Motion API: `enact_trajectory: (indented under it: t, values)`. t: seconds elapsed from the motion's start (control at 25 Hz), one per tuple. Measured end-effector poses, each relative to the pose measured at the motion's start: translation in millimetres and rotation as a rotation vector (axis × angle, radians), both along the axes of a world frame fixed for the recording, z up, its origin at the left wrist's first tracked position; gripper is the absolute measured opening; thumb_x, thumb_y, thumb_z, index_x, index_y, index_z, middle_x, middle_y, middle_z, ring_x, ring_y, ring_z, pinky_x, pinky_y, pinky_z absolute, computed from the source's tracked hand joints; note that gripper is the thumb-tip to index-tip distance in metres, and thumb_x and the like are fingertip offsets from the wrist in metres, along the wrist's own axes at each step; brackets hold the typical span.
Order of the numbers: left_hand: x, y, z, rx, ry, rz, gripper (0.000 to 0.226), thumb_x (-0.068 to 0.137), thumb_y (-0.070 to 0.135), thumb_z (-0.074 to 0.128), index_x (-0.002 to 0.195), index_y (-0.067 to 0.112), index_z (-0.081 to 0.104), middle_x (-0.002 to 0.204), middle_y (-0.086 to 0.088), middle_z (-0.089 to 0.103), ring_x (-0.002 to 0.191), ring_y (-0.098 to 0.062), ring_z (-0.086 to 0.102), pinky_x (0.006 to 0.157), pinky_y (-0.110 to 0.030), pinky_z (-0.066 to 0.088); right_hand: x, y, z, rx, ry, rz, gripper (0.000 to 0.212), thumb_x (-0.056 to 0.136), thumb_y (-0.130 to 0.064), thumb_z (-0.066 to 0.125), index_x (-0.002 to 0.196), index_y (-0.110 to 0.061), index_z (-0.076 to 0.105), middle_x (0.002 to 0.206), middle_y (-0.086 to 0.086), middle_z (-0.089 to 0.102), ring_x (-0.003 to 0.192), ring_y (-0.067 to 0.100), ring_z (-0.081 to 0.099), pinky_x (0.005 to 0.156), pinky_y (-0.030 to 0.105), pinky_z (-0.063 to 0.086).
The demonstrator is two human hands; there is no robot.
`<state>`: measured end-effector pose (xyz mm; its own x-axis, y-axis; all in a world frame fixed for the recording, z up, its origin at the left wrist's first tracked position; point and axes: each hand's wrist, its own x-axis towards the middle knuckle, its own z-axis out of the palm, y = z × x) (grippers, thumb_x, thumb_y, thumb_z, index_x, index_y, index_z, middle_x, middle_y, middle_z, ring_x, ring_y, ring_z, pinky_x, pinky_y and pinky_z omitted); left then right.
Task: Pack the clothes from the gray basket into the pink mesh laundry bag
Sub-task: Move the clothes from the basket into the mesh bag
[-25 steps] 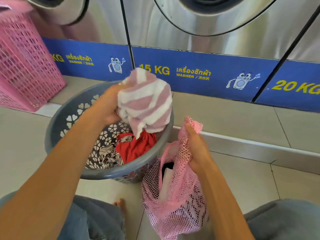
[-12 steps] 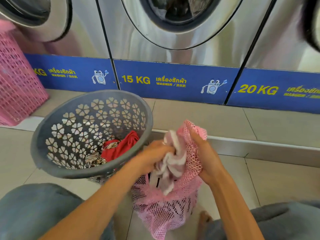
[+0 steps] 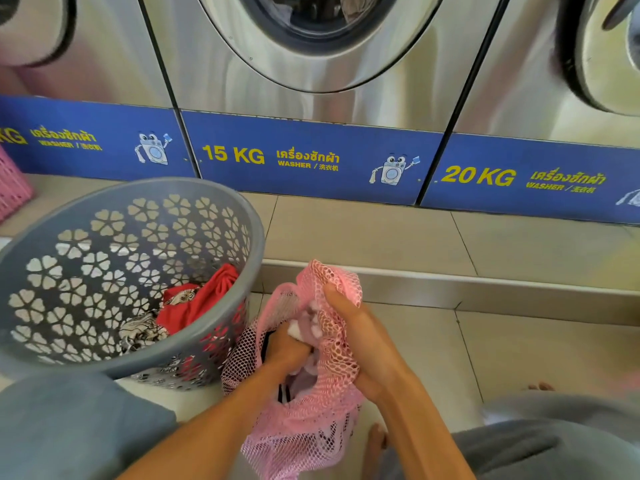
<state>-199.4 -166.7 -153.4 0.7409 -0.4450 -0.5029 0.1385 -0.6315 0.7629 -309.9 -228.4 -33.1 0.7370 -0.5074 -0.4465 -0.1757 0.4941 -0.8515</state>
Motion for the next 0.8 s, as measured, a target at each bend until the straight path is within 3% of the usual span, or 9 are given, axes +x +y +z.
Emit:
enact_trajectory:
  t: [0.08, 0.16, 0.28, 0.4, 0.44, 0.52, 0.6, 0.72, 0.8]
  values:
    - [10.5, 2.8, -1.0, 0.054, -0.148, 0.018, 0.012, 0.087, 0.035, 0.067, 0.080, 0.027, 0.060, 0.089, -0.001, 0.072, 0.080, -0.023, 0.067, 0.072, -0.034, 0.059, 1.2, -2.1, -3.6, 0.039, -0.014, -0.001, 0.048, 0.094, -0.045, 0.062, 0.121, -0.008, 0.073, 0.116, 0.021, 0.076, 0.112, 0.039, 0.071, 0.103, 0.056, 0.053]
    - [12.8, 1.2, -4.0, 0.132, -0.162, -0.123, 0.012, 0.086, 0.028, 0.069, 0.085, 0.033, 0.058, 0.097, -0.001, 0.070, 0.091, -0.024, 0.065, 0.083, -0.037, 0.057, 2.0, -6.1, -7.0, 0.084, -0.040, -0.024, 0.041, 0.098, -0.040, 0.060, 0.122, -0.008, 0.072, 0.112, 0.018, 0.078, 0.107, 0.035, 0.073, 0.104, 0.051, 0.053]
    - [4.1, 0.8, -15.5, 0.316, -0.082, -0.463, 0.034, 0.089, 0.016, 0.066, 0.121, 0.026, 0.058, 0.123, -0.008, 0.066, 0.107, -0.026, 0.062, 0.094, -0.032, 0.052, 4.6, -5.2, -12.6, 0.195, -0.061, -0.063, 0.047, 0.092, -0.040, 0.070, 0.120, -0.003, 0.069, 0.099, 0.020, 0.073, 0.092, 0.035, 0.071, 0.098, 0.046, 0.051]
    - [7.3, 2.9, -11.1, 0.351, -0.025, -0.477, 0.040, 0.087, 0.015, 0.068, 0.127, 0.016, 0.058, 0.119, -0.011, 0.067, 0.093, -0.020, 0.060, 0.081, -0.027, 0.052, 7.4, -6.1, -20.9, 0.227, -0.066, -0.058, 0.056, 0.083, -0.044, 0.074, 0.120, -0.002, 0.069, 0.110, 0.026, 0.072, 0.106, 0.045, 0.067, 0.110, 0.057, 0.046]
    - [8.0, 2.2, -1.9, 0.325, -0.027, -0.502, 0.032, 0.090, 0.015, 0.064, 0.122, 0.018, 0.058, 0.110, -0.010, 0.068, 0.085, -0.018, 0.061, 0.072, -0.026, 0.049, 6.8, -7.2, -21.0, 0.239, -0.086, -0.066, 0.051, 0.084, -0.042, 0.074, 0.117, -0.003, 0.069, 0.098, 0.020, 0.075, 0.099, 0.038, 0.070, 0.109, 0.056, 0.048]
    - [11.9, 1.7, 13.7, 0.316, -0.106, -0.589, 0.021, 0.096, 0.022, 0.057, 0.116, 0.019, 0.057, 0.098, -0.011, 0.068, 0.071, -0.016, 0.062, 0.059, -0.024, 0.044, 8.2, -6.4, -14.0, 0.276, -0.119, -0.058, 0.038, 0.092, -0.038, 0.068, 0.109, -0.005, 0.068, 0.078, 0.008, 0.075, 0.079, 0.022, 0.073, 0.090, 0.043, 0.060]
    - [17.4, 1.9, 31.9, 0.349, -0.120, -0.632, 0.031, 0.093, 0.028, 0.059, 0.121, 0.015, 0.059, 0.111, -0.010, 0.069, 0.081, -0.019, 0.062, 0.062, -0.026, 0.048, 10.4, -6.8, -7.2, 0.275, -0.119, -0.075, 0.038, 0.099, -0.035, 0.060, 0.114, -0.001, 0.069, 0.084, 0.010, 0.077, 0.076, 0.021, 0.074, 0.078, 0.036, 0.061]
    - [29.2, 11.8, 51.6, 0.446, -0.156, -0.702, 0.065, 0.075, 0.024, 0.072, 0.135, 0.015, 0.048, 0.121, -0.008, 0.067, 0.097, -0.026, 0.068, 0.082, -0.042, 0.060, 13.5, -8.3, 0.3, 0.231, -0.093, -0.101, 0.048, 0.098, -0.037, 0.062, 0.130, 0.000, 0.066, 0.102, 0.022, 0.073, 0.094, 0.035, 0.070, 0.094, 0.048, 0.056]
    - [34.3, 21.7, 68.4, 0.415, -0.193, -0.714, 0.084, 0.067, 0.024, 0.076, 0.141, 0.018, 0.037, 0.124, -0.010, 0.064, 0.101, -0.028, 0.068, 0.085, -0.045, 0.059, 14.5, -8.4, 3.5, 0.122, -0.065, -0.116, 0.052, 0.095, -0.036, 0.064, 0.127, 0.005, 0.065, 0.098, 0.032, 0.067, 0.091, 0.039, 0.063, 0.088, 0.050, 0.052]
